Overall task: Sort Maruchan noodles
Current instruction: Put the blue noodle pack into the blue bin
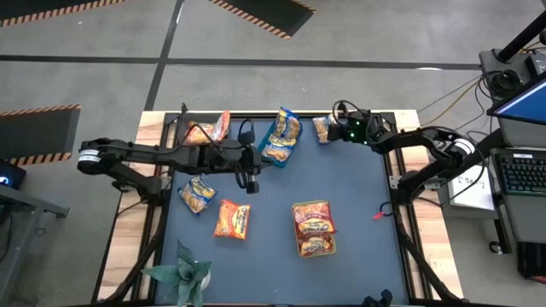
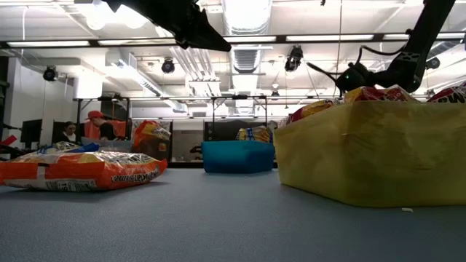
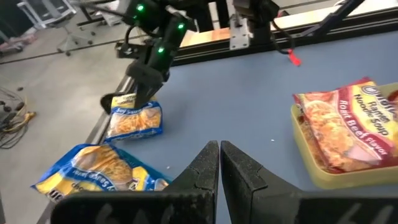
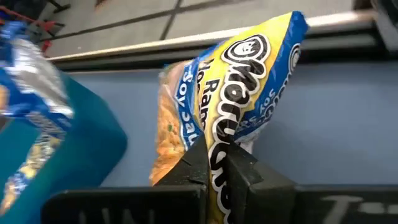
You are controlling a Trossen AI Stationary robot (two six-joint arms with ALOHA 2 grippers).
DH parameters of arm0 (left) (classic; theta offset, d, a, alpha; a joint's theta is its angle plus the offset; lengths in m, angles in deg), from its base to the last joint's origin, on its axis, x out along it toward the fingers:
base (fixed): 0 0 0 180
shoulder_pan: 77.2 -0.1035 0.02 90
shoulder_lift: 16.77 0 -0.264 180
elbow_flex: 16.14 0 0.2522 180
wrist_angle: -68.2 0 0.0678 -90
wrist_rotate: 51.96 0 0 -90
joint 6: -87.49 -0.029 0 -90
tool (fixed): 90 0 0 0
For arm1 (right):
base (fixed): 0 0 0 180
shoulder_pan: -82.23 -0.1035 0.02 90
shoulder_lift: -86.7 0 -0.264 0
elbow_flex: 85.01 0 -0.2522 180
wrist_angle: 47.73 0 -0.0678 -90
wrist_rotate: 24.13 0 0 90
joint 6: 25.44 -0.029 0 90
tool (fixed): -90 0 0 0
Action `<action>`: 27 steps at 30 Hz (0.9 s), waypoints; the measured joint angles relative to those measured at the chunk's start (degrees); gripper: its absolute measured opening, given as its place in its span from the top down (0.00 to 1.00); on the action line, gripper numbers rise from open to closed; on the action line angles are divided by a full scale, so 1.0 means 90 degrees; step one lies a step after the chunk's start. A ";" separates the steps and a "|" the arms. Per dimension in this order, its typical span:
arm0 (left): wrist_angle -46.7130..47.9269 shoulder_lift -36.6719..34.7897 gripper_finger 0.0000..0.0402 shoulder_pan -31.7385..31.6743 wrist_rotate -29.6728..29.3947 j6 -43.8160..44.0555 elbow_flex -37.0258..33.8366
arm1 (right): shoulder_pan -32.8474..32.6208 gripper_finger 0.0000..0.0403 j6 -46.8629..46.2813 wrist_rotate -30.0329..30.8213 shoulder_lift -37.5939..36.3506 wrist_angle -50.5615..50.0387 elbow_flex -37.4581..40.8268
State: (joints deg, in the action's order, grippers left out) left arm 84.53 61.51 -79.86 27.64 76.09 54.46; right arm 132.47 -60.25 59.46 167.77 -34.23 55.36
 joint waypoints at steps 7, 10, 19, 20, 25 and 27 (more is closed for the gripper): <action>-0.0005 -0.0007 1.00 0.0000 -0.0119 0.0003 0.0000 | -0.0289 0.98 0.0123 0.0048 -0.0418 0.0228 0.0000; -0.0002 -0.0010 1.00 0.0000 -0.0119 -0.0002 0.0000 | -0.0429 0.98 0.0124 0.0060 -0.0681 0.0247 0.0000; 0.0004 -0.0329 1.00 0.0000 -0.0119 -0.0164 -0.0005 | -0.0870 0.98 0.0144 -0.0111 -0.1421 0.0126 -0.0286; 0.0005 -0.0405 1.00 0.0000 -0.0119 -0.0172 -0.0005 | -0.0929 0.98 0.0150 -0.0168 -0.1426 -0.0003 -0.0418; 0.0011 -0.0705 1.00 -0.0005 -0.0121 -0.0178 -0.0005 | -0.1294 0.98 0.0659 -0.0308 -0.1203 -0.0922 -0.1354; 0.0049 -0.0811 1.00 -0.0007 -0.0121 -0.0162 -0.0005 | -0.1423 0.98 0.0888 -0.0327 -0.1035 -0.1393 -0.1771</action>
State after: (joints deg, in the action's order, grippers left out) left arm 84.97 54.21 -79.92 26.55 74.64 54.42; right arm 119.66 -52.26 56.51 158.46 -46.77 39.42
